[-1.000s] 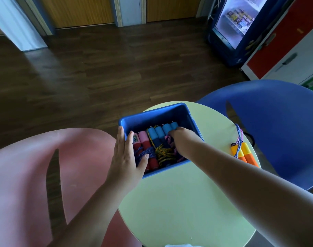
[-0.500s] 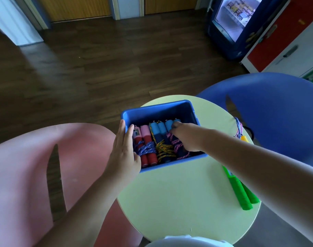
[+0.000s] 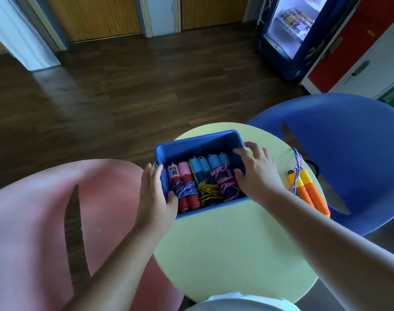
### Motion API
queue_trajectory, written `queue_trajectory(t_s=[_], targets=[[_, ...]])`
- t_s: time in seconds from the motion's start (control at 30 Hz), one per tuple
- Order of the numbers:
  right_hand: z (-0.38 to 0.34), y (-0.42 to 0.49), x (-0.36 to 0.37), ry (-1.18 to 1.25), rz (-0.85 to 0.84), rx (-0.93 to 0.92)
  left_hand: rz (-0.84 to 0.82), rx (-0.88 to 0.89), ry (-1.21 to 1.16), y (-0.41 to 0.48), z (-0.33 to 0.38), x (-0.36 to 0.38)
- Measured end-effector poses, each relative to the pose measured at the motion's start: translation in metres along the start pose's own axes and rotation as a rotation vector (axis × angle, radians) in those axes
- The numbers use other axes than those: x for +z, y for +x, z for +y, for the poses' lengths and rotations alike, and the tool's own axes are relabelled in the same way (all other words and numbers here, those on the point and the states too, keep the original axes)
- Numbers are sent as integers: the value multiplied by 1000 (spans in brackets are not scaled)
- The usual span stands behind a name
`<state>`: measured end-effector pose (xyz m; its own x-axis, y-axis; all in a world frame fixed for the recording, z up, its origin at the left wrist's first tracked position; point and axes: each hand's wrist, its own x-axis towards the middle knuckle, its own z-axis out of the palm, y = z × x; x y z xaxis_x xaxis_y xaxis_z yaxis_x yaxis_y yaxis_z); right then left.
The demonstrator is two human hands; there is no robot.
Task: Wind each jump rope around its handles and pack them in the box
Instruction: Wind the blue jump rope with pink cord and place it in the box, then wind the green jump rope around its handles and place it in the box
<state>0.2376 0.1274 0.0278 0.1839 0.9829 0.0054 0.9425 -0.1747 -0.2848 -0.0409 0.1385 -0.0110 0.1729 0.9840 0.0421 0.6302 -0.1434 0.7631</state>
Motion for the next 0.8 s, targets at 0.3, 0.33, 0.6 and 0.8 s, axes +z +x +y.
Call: queue_trajectory(t_s=[0.3, 0.33, 0.6, 0.8], targets=[[16, -28, 14, 458, 40, 263, 60, -65, -36, -16, 14, 6], [17, -33, 13, 460, 41, 269, 58, -66, -38, -21, 15, 6], [30, -73, 15, 484, 16, 245, 88, -90, -2, -64, 25, 11], [44, -75, 0, 453, -136, 141, 90, -126, 81, -70, 31, 18]])
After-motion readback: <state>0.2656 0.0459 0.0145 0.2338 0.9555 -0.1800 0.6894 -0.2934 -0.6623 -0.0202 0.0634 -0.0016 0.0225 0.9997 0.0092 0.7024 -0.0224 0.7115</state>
